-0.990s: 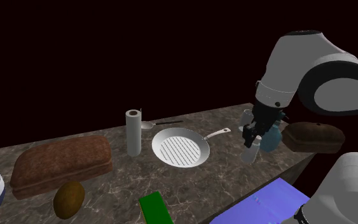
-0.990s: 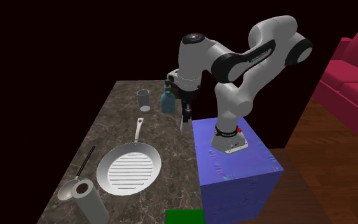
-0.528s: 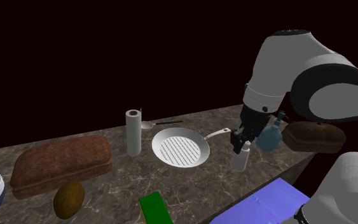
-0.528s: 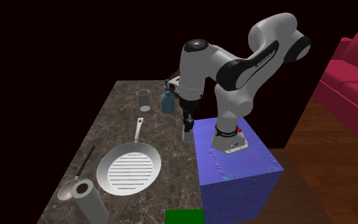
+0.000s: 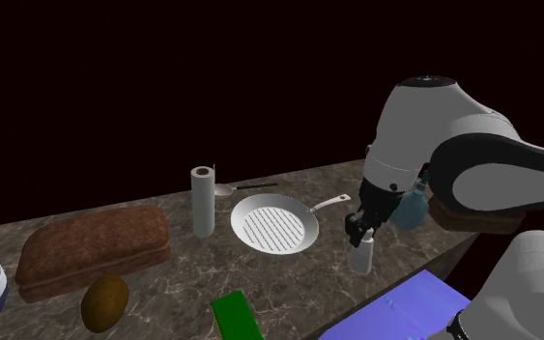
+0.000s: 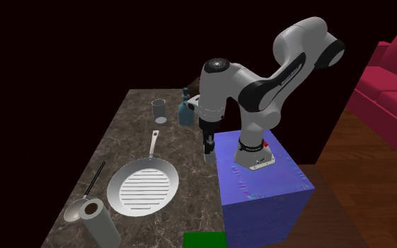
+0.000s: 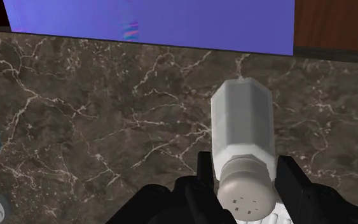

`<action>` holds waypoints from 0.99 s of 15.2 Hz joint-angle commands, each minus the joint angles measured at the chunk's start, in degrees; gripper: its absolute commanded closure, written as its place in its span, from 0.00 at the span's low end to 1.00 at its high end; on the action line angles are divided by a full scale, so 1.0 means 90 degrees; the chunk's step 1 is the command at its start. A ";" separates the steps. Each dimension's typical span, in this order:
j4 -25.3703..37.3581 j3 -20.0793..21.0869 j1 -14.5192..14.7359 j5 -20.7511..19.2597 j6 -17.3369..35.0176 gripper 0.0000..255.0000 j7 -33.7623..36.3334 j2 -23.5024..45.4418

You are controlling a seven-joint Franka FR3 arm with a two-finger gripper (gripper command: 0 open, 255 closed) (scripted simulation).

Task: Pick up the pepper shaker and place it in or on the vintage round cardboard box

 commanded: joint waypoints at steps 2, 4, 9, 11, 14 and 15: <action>-0.0216 0.0089 0.0020 0.0059 0.0299 1.00 0.0036 0.0081; -0.0352 0.0141 0.0029 0.0092 0.0492 1.00 0.0053 0.0140; -0.0552 0.0226 0.0038 0.0143 0.0799 1.00 0.0081 0.0250; -0.0552 0.0226 0.0037 0.0143 0.0799 1.00 0.0081 0.0251; -0.0552 0.0226 0.0037 0.0143 0.0799 1.00 0.0081 0.0251; -0.0552 0.0226 0.0037 0.0143 0.0799 1.00 0.0081 0.0251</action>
